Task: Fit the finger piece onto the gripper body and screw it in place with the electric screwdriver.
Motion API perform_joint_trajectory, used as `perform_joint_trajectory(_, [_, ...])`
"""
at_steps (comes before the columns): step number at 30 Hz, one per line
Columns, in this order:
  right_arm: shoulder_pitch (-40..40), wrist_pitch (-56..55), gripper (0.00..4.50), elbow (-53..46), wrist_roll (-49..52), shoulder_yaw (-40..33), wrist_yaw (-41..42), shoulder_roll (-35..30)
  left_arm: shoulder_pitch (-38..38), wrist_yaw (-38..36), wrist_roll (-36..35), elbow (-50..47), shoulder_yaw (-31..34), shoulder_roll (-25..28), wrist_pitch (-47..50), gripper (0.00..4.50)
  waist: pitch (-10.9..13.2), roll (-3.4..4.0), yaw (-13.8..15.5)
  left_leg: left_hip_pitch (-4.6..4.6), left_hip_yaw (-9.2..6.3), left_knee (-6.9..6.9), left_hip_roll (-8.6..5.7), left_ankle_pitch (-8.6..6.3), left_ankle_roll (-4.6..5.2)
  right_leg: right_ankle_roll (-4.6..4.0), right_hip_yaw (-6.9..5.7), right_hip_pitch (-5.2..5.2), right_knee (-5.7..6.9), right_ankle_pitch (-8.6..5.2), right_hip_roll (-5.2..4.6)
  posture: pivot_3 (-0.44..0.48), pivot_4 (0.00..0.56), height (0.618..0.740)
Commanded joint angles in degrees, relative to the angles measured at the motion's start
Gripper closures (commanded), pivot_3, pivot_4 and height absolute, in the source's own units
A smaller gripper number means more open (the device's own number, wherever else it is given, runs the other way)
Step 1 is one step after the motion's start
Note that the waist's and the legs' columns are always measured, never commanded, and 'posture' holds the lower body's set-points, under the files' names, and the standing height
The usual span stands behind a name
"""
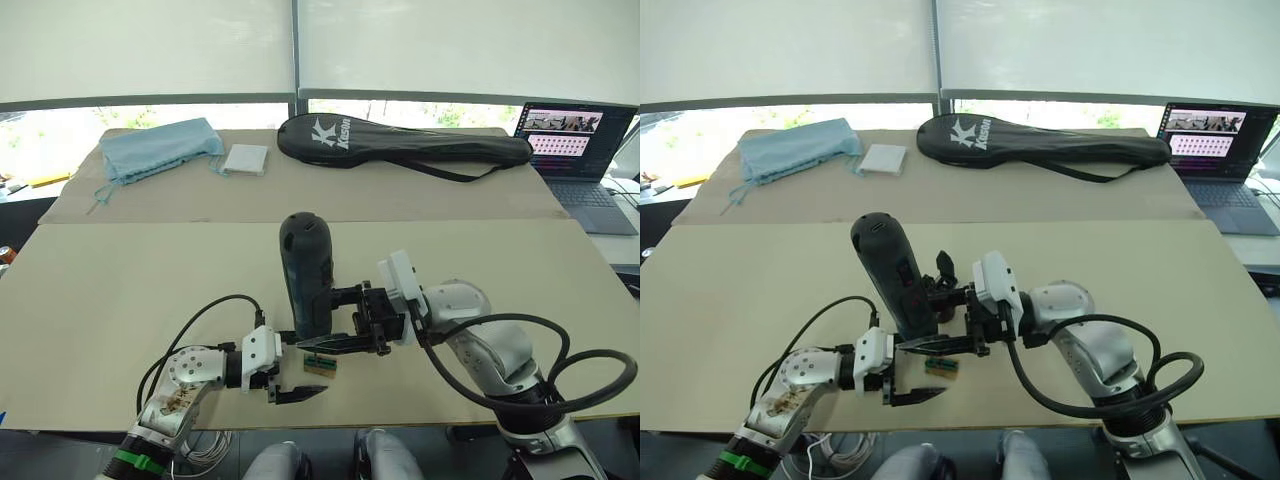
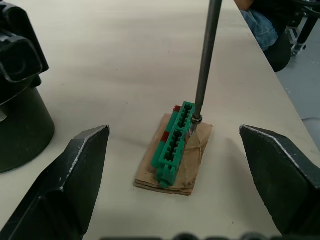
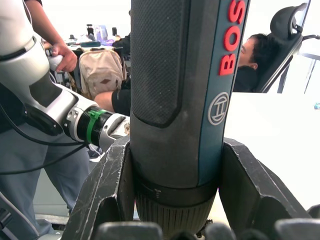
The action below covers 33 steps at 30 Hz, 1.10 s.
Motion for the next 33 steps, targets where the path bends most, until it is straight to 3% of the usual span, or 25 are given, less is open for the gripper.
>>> perform_joint_trajectory(1, [-2.3, -0.2, 2.59, -3.9, 3.0, -3.1, -0.5, 0.4, 0.6, -0.6, -3.5, -2.6, 2.9, 0.9, 0.3, 0.11, 0.0, -0.01, 0.0, -0.07, 0.00, 0.03, -0.01, 0.01, -0.01, 0.00, 0.00, -0.09, 0.03, 0.00, 0.00, 0.000, 0.150, 0.740])
perform_joint_trajectory(5, [-2.7, 0.1, 2.59, -4.3, 4.0, -3.6, -1.0, 0.3, 1.1, -1.5, -5.3, -3.6, 4.6, 2.1, 0.2, 0.11, 0.0, -0.04, 0.1, -0.08, 0.00, 0.02, -0.01, 0.01, -0.01, 0.00, -0.02, -0.07, 0.01, 0.00, 0.00, 0.000, 0.150, 0.740])
perform_joint_trajectory(9, [-3.0, 0.0, 2.59, -5.1, 7.4, -6.3, -1.4, 0.6, 2.8, -3.7, -11.7, -7.5, 9.5, 5.0, 2.2, 0.11, 0.1, -0.12, -0.1, -0.08, 0.00, 0.02, -0.02, 0.01, -0.01, 0.00, -0.02, -0.08, -0.01, 0.00, 0.00, 0.000, 0.150, 0.740])
perform_joint_trajectory(20, [-4.4, 3.9, 2.59, -9.4, 14.4, -11.1, -4.1, -1.9, 5.6, 0.4, -22.9, -16.5, 19.6, 8.5, 13.6, 0.11, 0.1, -0.11, -0.2, -0.07, 0.01, 0.02, -0.02, 0.02, -0.06, 0.00, -0.05, -0.06, 0.00, 0.00, 0.05, 0.000, 0.150, 0.740])
perform_joint_trajectory(27, [-5.5, 5.6, 2.59, -10.1, 17.1, -13.6, -5.1, -4.1, 4.7, 4.6, -14.1, -8.7, 18.7, 7.3, 11.2, 0.11, 0.1, -0.11, -0.1, -0.05, 0.01, 0.01, -0.03, 0.06, -0.11, 0.00, -0.10, -0.02, 0.00, 0.00, 0.09, 0.000, 0.150, 0.740])
perform_joint_trajectory(33, [-6.2, 6.1, 2.59, -9.8, 17.3, -14.4, -5.7, -4.8, 0.6, 9.2, -5.0, -0.5, 13.5, 1.2, 4.6, 0.11, 0.1, -0.13, 0.0, -0.06, 0.01, 0.01, -0.08, 0.06, -0.11, 0.00, -0.15, -0.01, -0.01, 0.00, 0.06, 0.000, 0.150, 0.740])
